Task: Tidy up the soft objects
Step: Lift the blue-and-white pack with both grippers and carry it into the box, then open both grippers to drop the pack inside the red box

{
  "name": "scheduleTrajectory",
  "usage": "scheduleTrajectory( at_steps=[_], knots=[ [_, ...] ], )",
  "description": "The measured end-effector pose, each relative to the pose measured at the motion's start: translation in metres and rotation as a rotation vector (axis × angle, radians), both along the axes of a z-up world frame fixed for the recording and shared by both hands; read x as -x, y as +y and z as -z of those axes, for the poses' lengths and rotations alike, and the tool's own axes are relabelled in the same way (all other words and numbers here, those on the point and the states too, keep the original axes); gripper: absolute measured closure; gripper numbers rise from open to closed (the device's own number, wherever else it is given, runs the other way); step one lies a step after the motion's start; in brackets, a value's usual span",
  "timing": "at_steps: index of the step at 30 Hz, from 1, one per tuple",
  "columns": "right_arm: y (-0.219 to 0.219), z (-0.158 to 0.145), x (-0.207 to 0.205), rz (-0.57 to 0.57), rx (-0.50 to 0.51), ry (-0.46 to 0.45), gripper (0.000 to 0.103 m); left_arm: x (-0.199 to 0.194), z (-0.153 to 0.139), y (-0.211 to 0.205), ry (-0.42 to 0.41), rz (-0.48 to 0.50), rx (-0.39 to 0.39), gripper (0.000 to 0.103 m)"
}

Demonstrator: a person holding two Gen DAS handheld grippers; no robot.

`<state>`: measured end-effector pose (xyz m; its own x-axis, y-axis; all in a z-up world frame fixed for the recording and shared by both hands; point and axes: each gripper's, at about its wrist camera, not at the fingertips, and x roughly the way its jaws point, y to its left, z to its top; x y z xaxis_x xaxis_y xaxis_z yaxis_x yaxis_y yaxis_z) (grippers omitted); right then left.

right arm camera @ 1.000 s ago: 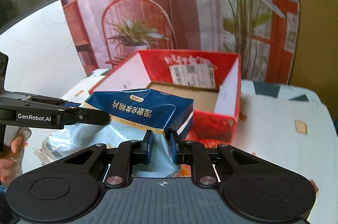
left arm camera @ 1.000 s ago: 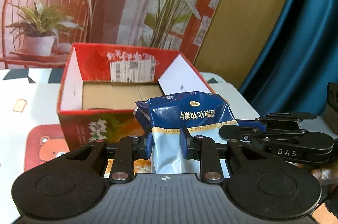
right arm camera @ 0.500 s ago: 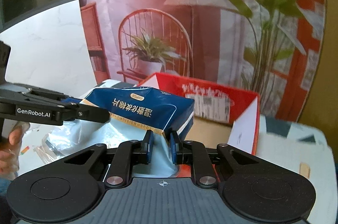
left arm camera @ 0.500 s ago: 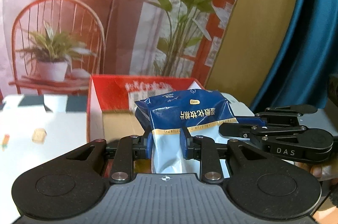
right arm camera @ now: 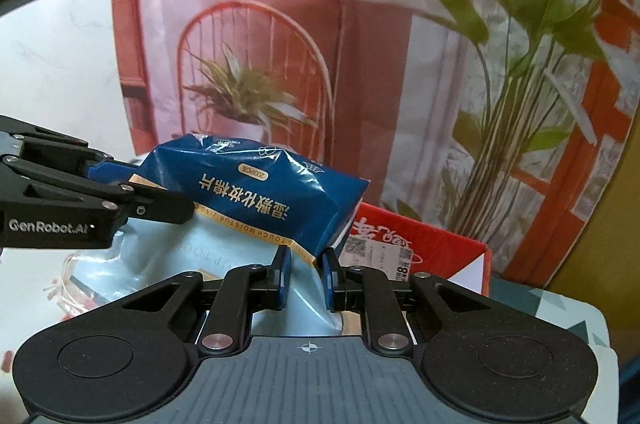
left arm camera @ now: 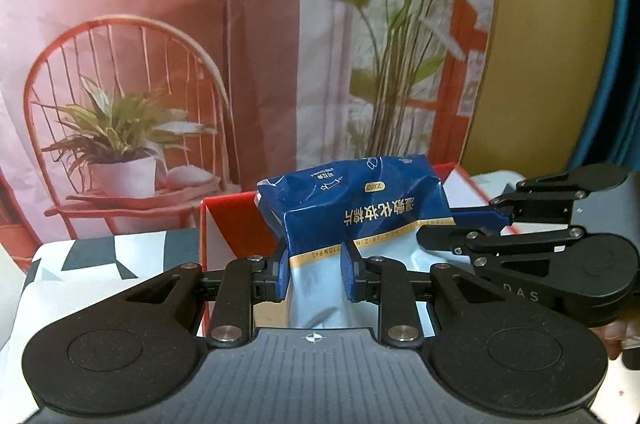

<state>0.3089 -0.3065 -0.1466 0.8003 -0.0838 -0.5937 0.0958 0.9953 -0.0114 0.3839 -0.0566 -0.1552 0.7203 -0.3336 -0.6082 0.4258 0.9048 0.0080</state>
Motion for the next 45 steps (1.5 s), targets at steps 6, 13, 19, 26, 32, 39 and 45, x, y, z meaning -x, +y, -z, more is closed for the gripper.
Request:
scheduleTrajectory(
  at_steps=[6,13,19,26,32,39,45],
  knots=[
    [-0.011,0.026,-0.032,-0.010,0.017,0.084,0.089,-0.034,0.022,-0.001,0.050,-0.002,-0.040,0.076],
    [-0.018,0.048,-0.061,-0.005,-0.003,0.177,0.089,-0.054,0.038,-0.001,0.074,0.017,-0.078,0.076],
    [-0.022,0.058,-0.074,0.024,-0.016,0.240,0.089,-0.059,0.047,-0.005,0.091,0.027,-0.103,0.074],
    [-0.027,0.064,-0.080,0.034,-0.035,0.302,0.090,-0.062,0.048,0.000,0.085,0.006,-0.111,0.073],
    [-0.020,0.071,-0.086,0.031,0.003,0.372,0.089,-0.057,0.045,0.002,0.077,0.008,-0.110,0.073],
    [-0.019,0.057,-0.077,0.056,0.056,0.332,0.082,-0.042,0.033,0.009,0.063,-0.005,-0.093,0.069],
    [-0.021,0.039,-0.047,0.067,0.043,0.238,0.079,-0.017,0.020,0.018,0.041,-0.017,-0.066,0.067]
  ],
)
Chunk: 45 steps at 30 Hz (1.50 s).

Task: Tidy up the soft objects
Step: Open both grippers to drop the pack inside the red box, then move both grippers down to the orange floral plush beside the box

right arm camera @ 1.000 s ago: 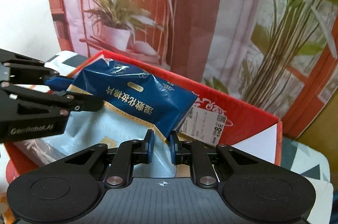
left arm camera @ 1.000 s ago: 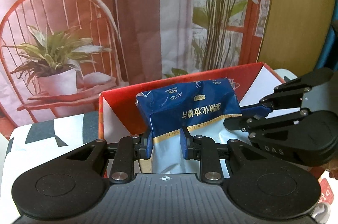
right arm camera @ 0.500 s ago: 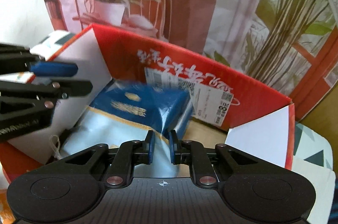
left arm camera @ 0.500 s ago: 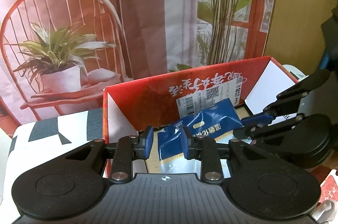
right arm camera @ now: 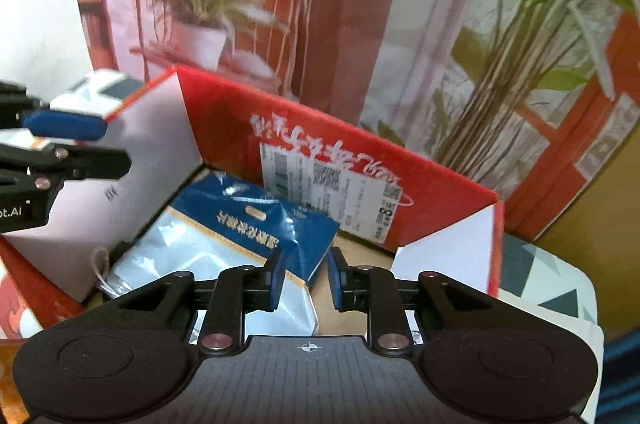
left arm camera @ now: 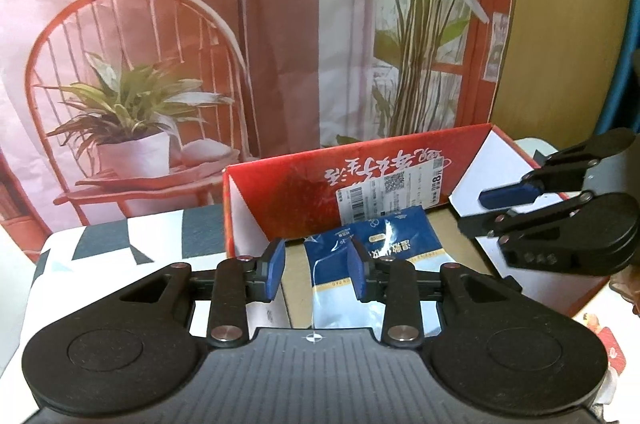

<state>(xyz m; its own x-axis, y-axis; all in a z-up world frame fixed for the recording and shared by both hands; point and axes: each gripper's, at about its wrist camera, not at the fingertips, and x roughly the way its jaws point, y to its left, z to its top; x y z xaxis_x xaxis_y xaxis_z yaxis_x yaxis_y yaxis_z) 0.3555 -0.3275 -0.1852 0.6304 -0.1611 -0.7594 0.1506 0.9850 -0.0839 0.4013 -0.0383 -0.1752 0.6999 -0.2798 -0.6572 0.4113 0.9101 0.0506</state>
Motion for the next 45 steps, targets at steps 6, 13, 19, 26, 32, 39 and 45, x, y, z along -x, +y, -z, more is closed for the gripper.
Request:
scheduleTrajectory(
  at_steps=[6,13,19,26,32,39,45],
  knots=[
    [0.003,-0.018,0.038,0.037,-0.041,-0.116,0.073,0.029,-0.009,0.011,-0.008,-0.027,0.036,0.066],
    [0.012,-0.024,0.085,0.106,-0.081,-0.196,0.055,0.066,-0.017,0.022,-0.029,-0.041,0.058,0.042],
    [0.019,-0.026,0.125,0.135,-0.116,-0.250,0.029,0.099,-0.019,0.032,-0.057,-0.028,0.086,0.015],
    [0.037,-0.027,0.161,0.103,-0.147,-0.287,0.000,0.132,-0.018,0.038,-0.090,0.001,0.095,0.000],
    [0.053,-0.022,0.181,0.094,-0.153,-0.308,0.001,0.147,-0.011,0.046,-0.081,-0.016,0.117,0.000],
    [0.062,-0.012,0.199,0.108,-0.173,-0.338,0.001,0.159,-0.002,0.053,-0.069,-0.045,0.130,0.000],
    [0.069,0.001,0.212,0.114,-0.165,-0.342,0.001,0.166,0.008,0.059,-0.044,-0.068,0.149,0.000]
  ],
)
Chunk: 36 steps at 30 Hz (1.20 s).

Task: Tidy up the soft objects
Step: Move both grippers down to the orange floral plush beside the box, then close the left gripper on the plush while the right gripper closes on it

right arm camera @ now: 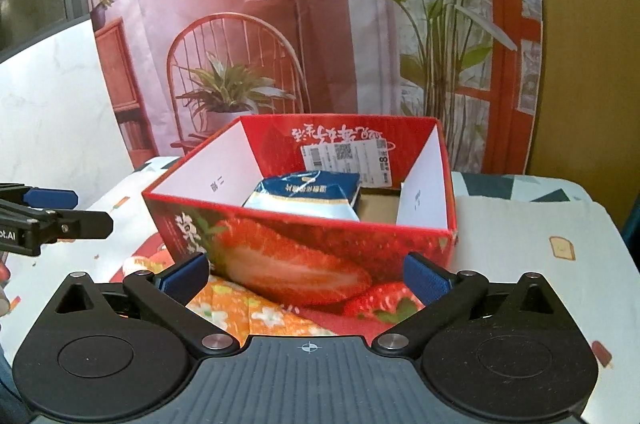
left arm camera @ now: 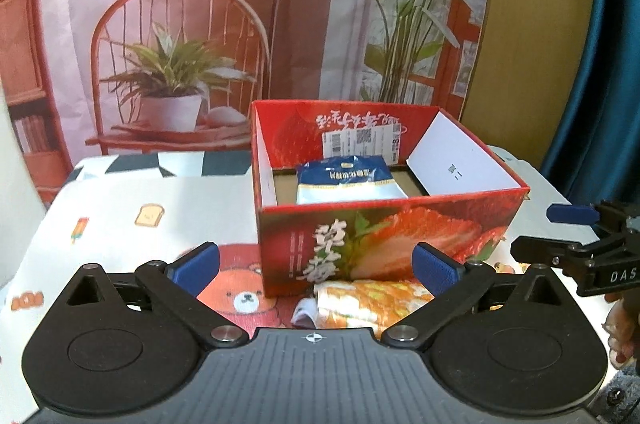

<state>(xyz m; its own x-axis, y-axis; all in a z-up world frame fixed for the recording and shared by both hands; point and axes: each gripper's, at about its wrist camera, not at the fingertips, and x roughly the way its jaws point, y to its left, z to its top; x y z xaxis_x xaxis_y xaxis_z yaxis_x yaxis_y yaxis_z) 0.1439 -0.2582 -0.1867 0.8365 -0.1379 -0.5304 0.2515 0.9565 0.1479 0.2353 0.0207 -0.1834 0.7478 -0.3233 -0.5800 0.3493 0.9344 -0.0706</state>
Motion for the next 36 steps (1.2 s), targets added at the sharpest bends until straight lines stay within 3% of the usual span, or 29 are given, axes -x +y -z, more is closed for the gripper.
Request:
scheduleTrajectory(
  at_steps=[14,23,30,36],
  knots=[
    [0.007,0.034,0.016,0.045,-0.031,0.020,0.001,0.004,0.023,0.005,0.063,-0.042,0.035,0.002],
    [0.021,0.046,0.009,0.016,-0.053,0.046,0.002,0.003,0.034,0.004,0.088,-0.059,0.043,0.022],
    [0.030,0.063,0.005,-0.013,-0.067,0.089,0.002,-0.004,0.035,0.002,0.112,-0.027,0.058,0.046],
    [0.027,0.071,0.009,-0.010,-0.109,0.107,0.003,-0.027,0.046,-0.008,0.195,0.018,0.082,0.048]
  ],
)
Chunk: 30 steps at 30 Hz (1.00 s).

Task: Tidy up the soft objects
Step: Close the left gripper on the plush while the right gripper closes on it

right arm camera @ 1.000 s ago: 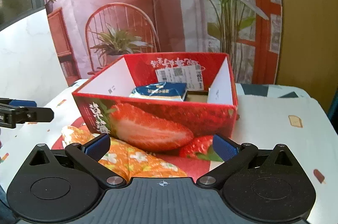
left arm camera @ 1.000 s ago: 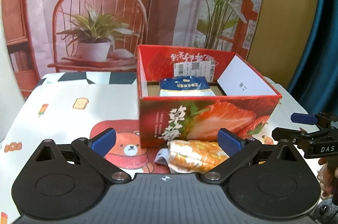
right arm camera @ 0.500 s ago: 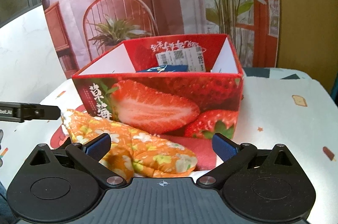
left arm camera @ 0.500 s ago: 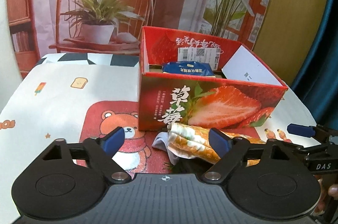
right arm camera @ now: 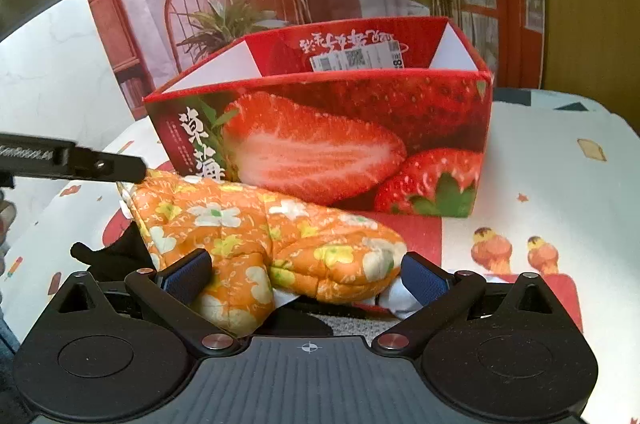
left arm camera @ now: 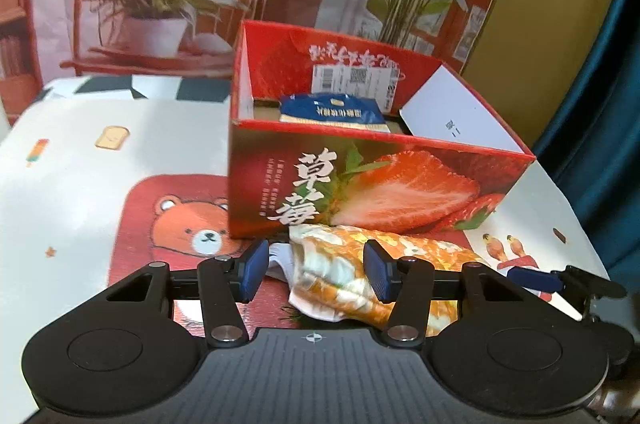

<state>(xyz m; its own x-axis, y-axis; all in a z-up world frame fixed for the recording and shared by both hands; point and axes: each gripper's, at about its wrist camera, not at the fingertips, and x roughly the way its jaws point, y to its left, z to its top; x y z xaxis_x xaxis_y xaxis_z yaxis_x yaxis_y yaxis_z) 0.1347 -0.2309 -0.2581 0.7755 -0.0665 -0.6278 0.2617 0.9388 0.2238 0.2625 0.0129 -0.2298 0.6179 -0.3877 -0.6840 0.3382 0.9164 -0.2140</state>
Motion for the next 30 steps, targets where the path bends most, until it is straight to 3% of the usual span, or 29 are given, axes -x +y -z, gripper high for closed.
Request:
scheduleTrajectory(
  at_steps=[6,7,11,14,20,30],
  knots=[
    [-0.001,0.004,0.001,-0.006,-0.023,0.006,0.004,0.000,0.014,-0.010,0.025,0.020,0.003,0.049],
    [-0.002,0.004,0.001,-0.007,-0.026,0.006,0.004,0.002,0.015,-0.009,0.022,0.018,0.006,0.055],
    [-0.003,0.006,0.002,-0.021,-0.039,0.005,0.007,0.010,0.018,-0.007,-0.003,-0.004,-0.006,0.067],
    [-0.003,0.007,0.001,-0.045,-0.047,0.002,0.017,0.014,0.019,-0.005,-0.010,0.001,-0.012,0.068],
    [-0.001,0.006,-0.002,-0.067,-0.050,0.002,0.024,0.016,0.021,-0.001,-0.009,0.008,-0.013,0.068],
    [-0.007,0.006,-0.011,-0.080,-0.082,0.027,0.025,0.024,0.024,0.005,0.004,0.014,0.014,0.069]
  ],
)
